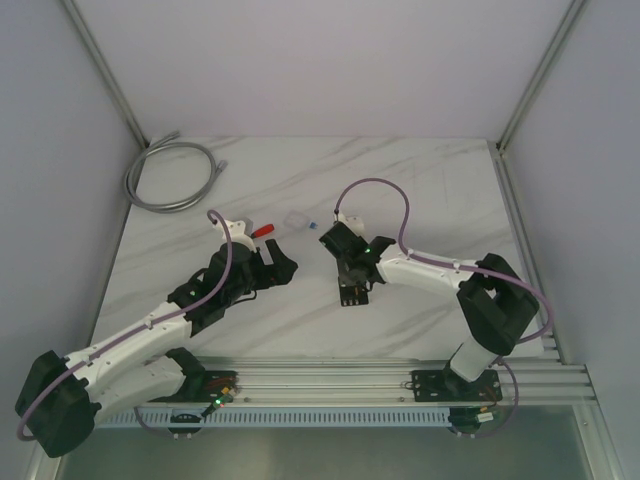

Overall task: Snap on the fuse box
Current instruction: Install the fuse at the fuse box base.

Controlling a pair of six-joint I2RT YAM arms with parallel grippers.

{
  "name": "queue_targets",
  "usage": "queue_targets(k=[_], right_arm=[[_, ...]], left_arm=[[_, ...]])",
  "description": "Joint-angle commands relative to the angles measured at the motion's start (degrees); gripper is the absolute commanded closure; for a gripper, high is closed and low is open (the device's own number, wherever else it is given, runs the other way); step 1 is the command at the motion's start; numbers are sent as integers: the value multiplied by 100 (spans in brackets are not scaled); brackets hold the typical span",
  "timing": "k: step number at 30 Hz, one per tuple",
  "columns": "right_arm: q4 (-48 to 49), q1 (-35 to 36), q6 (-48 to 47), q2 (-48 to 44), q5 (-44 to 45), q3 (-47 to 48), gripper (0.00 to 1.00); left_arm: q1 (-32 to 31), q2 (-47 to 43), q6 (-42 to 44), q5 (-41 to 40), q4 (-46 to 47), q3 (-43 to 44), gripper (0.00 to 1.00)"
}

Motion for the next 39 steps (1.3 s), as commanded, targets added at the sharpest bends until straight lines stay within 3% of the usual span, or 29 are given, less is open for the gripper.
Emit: queue_targets(k=[1, 24, 32, 39], right_arm=[[-12, 34, 54, 152, 8, -14, 100], [-649, -40, 80, 729, 0, 195, 100], [-712, -70, 148, 417, 58, 186, 100], [-690, -78, 50, 471, 81, 230, 93]], left_arm=[[22, -58, -29, 34, -34, -64, 0], [26, -96, -34, 40, -36, -97, 0], [22, -106, -36, 18, -36, -100, 0], [26, -91, -36, 24, -38, -90, 0]])
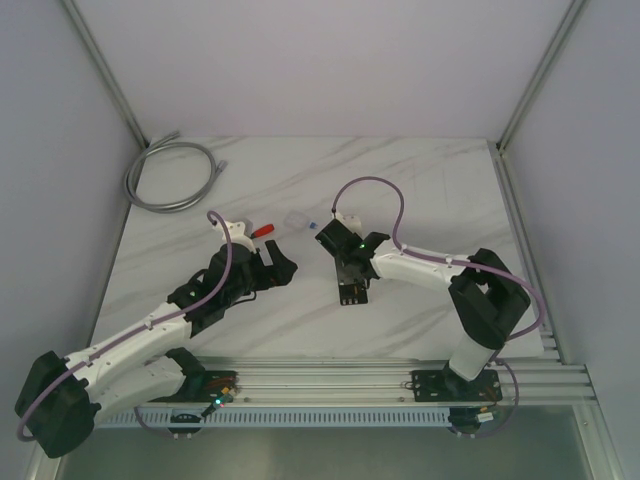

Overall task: Snap on the fuse box
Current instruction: Install the fuse at the fuse box base.

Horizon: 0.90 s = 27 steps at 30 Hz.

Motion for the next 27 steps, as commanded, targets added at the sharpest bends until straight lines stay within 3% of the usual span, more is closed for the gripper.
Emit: queue_targets(k=[1, 14, 27], right_arm=[[-374, -39, -1, 175, 58, -82, 93], [-279, -39, -71, 33, -97, 33, 78], [-298, -30, 28, -191, -159, 133, 75]], left_arm=[[21, -73, -19, 26, -30, -41, 0], [20, -40, -12, 18, -32, -28, 0], [22, -65, -9, 27, -32, -51, 0]])
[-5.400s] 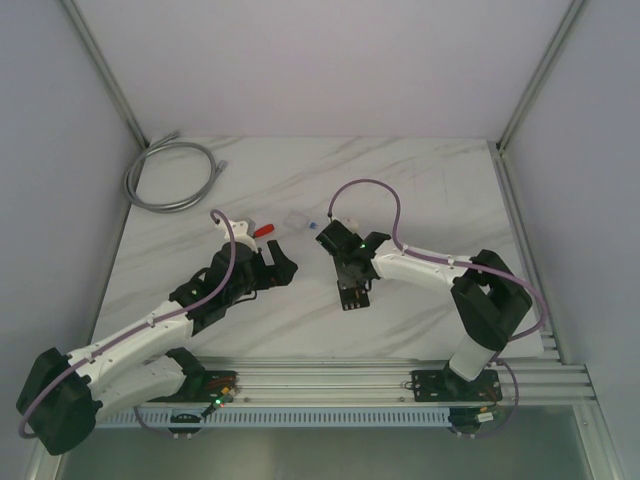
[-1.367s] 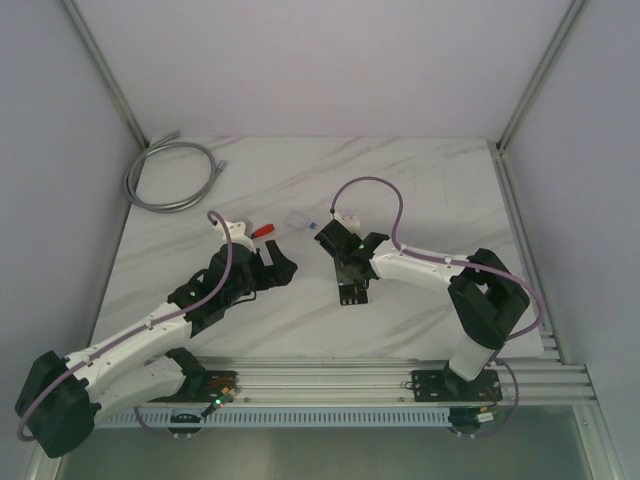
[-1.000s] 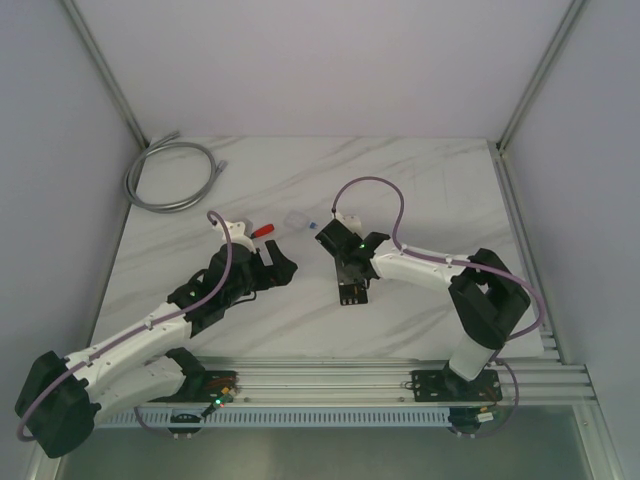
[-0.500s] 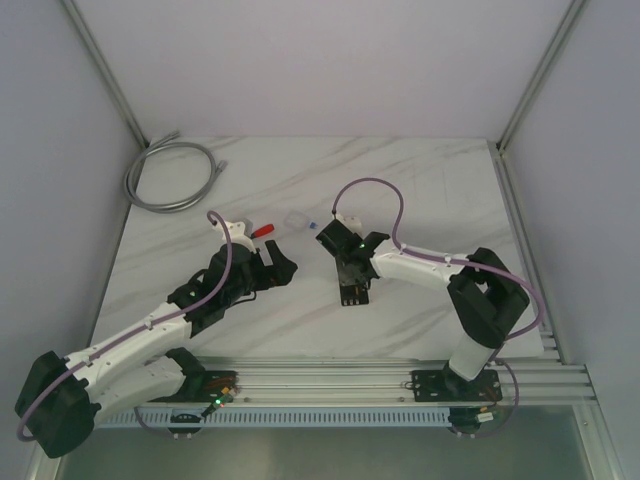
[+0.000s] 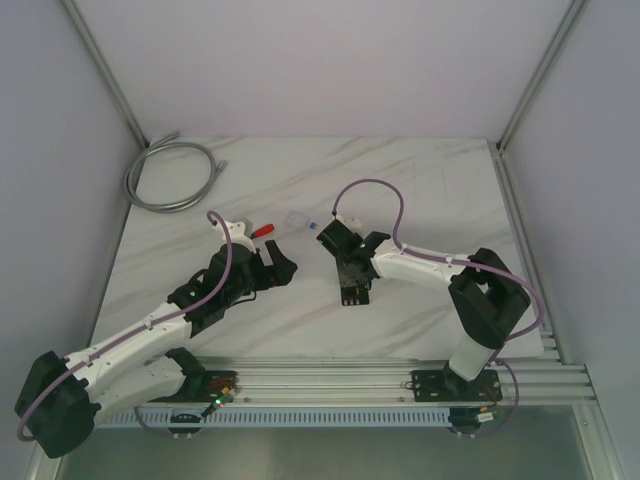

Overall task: Snap on the fuse box
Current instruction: Install the fuse at the fuse box base.

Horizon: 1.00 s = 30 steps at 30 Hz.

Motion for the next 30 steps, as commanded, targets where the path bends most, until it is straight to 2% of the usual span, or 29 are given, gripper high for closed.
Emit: queue_targets(k=[1, 7, 30], right_arm=[[-136, -6, 95, -213, 89, 150, 75], [-212, -4, 229, -183, 225, 201, 75], [-184, -5, 434, 26, 230, 127, 92]], left_arm=[[26, -65, -9, 35, -34, -51, 0], [22, -106, -15, 35, -41, -68, 0], [33, -126, -24, 26, -36, -104, 0]])
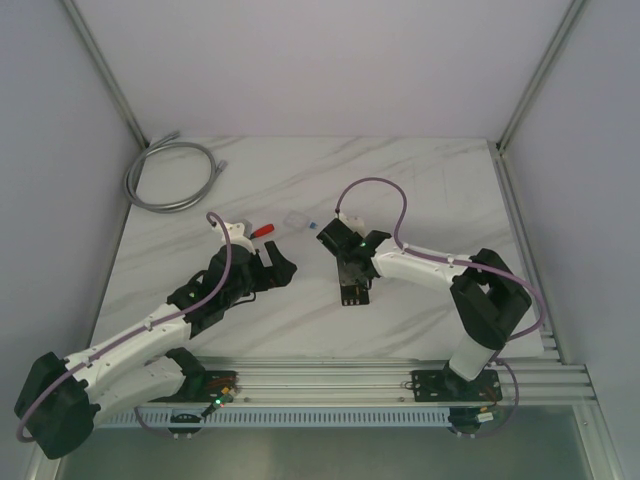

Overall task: Snap on the fuse box
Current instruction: Install the fuse at the fuse box base.

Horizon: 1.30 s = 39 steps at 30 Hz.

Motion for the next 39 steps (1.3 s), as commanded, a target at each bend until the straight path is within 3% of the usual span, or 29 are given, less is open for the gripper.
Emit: queue_targets(k=[1, 12, 22, 39], right_arm=[[-40, -4, 135, 80, 143, 19, 93], [-12, 0, -347, 118, 132, -205, 100], [-143, 5, -593, 309, -58, -97, 100], [6, 46, -287, 407, -21, -493, 100]], left_arm=[[26, -78, -7, 29, -32, -42, 0], [28, -43, 0, 32, -34, -20, 0], [28, -47, 0, 35, -28, -29, 0], [28, -83, -54, 44, -33, -81, 0]])
